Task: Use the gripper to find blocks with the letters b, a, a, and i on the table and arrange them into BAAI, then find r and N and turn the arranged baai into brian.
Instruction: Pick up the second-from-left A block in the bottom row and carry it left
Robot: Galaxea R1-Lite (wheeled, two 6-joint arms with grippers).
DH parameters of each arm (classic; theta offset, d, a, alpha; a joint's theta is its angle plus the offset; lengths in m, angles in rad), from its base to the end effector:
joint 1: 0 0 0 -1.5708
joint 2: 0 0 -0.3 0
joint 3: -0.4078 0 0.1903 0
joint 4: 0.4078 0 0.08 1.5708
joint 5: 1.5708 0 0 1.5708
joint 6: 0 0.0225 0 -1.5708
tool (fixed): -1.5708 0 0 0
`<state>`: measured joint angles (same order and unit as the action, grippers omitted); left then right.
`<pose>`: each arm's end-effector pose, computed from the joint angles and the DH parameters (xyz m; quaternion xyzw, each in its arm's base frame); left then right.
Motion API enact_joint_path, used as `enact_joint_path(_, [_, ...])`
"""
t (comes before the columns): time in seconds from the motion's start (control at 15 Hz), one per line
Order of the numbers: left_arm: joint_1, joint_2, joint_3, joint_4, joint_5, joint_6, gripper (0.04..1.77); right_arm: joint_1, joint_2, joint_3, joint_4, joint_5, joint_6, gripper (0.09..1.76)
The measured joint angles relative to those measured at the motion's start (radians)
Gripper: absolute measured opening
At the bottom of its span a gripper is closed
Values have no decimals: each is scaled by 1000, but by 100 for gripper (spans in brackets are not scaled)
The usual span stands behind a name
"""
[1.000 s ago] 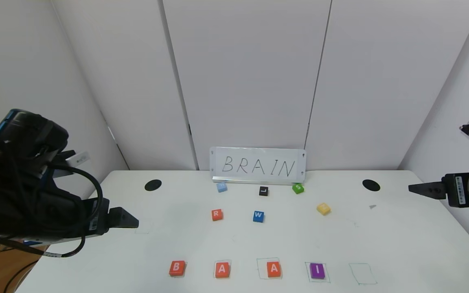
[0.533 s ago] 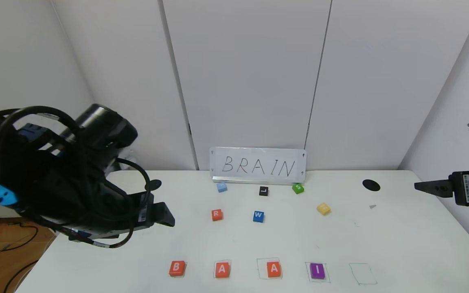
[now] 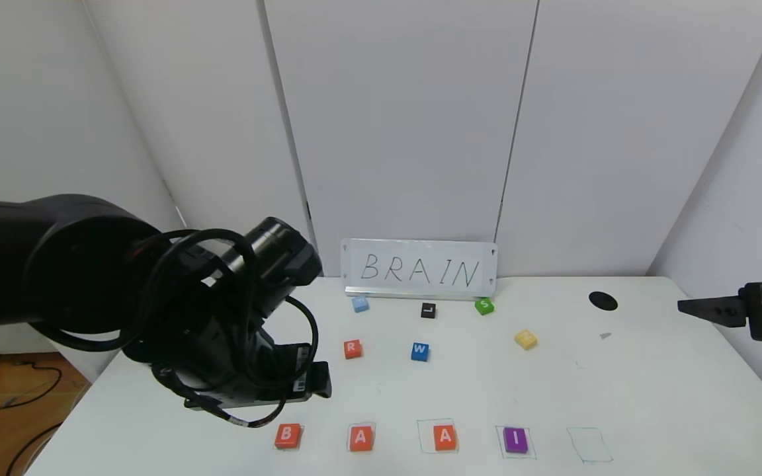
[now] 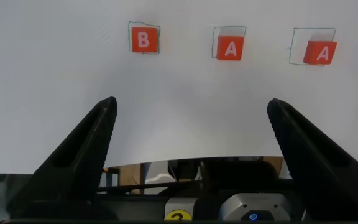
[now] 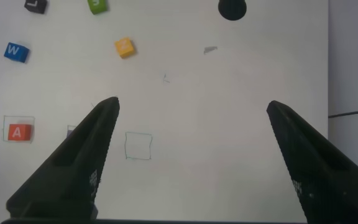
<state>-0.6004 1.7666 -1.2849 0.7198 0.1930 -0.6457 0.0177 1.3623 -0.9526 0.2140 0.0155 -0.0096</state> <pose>0.2376 -0.1575 0.1850 -0.0492 0.5474 0.0072 0.8354 0.2114 0.0041 0.2333 -0.0049 0.3067 0.0173 0.9516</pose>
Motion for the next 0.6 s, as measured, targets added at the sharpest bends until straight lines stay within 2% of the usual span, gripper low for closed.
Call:
enact_joint_path(0.4, [-46, 108, 61, -210, 8, -1, 172, 0, -10, 0, -2, -1, -2, 171])
enact_joint_path(0.6, [-80, 181, 70, -245, 68, -40, 172, 1, -11, 3, -4, -1, -2, 171])
